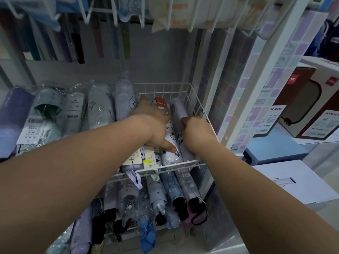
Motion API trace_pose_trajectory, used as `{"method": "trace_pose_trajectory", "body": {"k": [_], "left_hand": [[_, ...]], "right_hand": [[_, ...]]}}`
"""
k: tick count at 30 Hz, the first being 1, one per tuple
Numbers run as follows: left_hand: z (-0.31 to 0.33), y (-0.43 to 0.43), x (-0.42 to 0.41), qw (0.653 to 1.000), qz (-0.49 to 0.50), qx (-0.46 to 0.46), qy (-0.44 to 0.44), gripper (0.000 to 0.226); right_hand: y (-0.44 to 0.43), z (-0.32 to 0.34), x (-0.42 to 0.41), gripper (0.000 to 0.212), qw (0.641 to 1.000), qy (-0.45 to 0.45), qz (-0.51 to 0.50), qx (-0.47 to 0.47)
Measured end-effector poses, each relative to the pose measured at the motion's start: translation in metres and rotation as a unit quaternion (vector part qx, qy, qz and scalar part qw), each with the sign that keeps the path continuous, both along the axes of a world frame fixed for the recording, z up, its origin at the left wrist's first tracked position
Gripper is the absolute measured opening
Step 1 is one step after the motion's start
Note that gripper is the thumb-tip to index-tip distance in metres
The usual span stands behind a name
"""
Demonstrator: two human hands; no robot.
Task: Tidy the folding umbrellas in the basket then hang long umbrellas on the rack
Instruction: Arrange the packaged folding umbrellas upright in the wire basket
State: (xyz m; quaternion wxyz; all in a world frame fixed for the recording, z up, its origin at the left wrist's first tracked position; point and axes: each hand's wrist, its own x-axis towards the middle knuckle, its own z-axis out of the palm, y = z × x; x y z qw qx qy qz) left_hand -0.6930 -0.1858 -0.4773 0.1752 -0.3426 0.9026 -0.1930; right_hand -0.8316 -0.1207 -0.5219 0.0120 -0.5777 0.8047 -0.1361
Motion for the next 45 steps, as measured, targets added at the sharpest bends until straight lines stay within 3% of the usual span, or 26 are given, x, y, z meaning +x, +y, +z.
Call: {"method": "trace_pose_trajectory", "body": {"k": [2, 4, 6, 8, 11, 14, 17, 24, 30, 37, 42, 45], "left_hand": [[0.006, 0.004, 0.007, 0.999, -0.017, -0.015, 0.041, 0.114], [0.014, 0.008, 0.017, 0.993, -0.019, -0.028, 0.114, 0.083], [0.022, 0.008, 0.032, 0.976, 0.0, -0.026, 0.218, 0.05], [0.027, 0.006, 0.054, 0.95, 0.031, -0.011, 0.31, 0.036], [0.029, 0.001, 0.09, 0.914, 0.066, -0.012, 0.4, 0.041], [0.028, 0.001, 0.116, 0.909, 0.094, -0.008, 0.407, 0.046], [0.024, 0.004, 0.127, 0.921, 0.106, 0.023, 0.375, 0.04], [0.03, 0.015, 0.133, 0.936, 0.092, 0.052, 0.336, 0.039], [0.03, 0.014, 0.132, 0.927, 0.128, 0.054, 0.348, 0.053], [0.035, 0.033, 0.117, 0.924, 0.135, 0.133, 0.331, 0.098], [0.045, 0.039, 0.082, 0.906, 0.086, 0.159, 0.382, 0.116], [0.039, 0.04, 0.049, 0.884, 0.06, 0.199, 0.418, 0.117]], "right_hand": [[0.003, 0.006, 0.003, 0.029, 0.999, -0.027, 0.011, -0.043], [0.005, 0.012, 0.01, 0.031, 0.994, -0.05, 0.029, -0.097], [0.002, 0.019, 0.024, 0.031, 0.986, -0.082, 0.048, -0.137], [-0.003, 0.029, 0.042, 0.032, 0.971, -0.154, 0.068, -0.169], [-0.011, 0.043, 0.073, 0.032, 0.928, -0.318, 0.083, -0.175], [-0.022, 0.043, 0.098, 0.038, 0.903, -0.393, 0.074, -0.155], [-0.028, 0.042, 0.108, 0.066, 0.922, -0.36, 0.07, -0.126], [-0.025, 0.044, 0.106, 0.079, 0.937, -0.324, 0.102, -0.086], [-0.022, 0.038, 0.112, 0.076, 0.87, -0.467, 0.071, -0.138], [-0.02, 0.039, 0.105, 0.075, 0.831, -0.535, 0.052, -0.146], [-0.012, 0.058, 0.068, 0.07, 0.831, -0.521, 0.031, -0.193], [0.002, 0.068, 0.031, 0.061, 0.862, -0.465, 0.015, -0.2]]}}
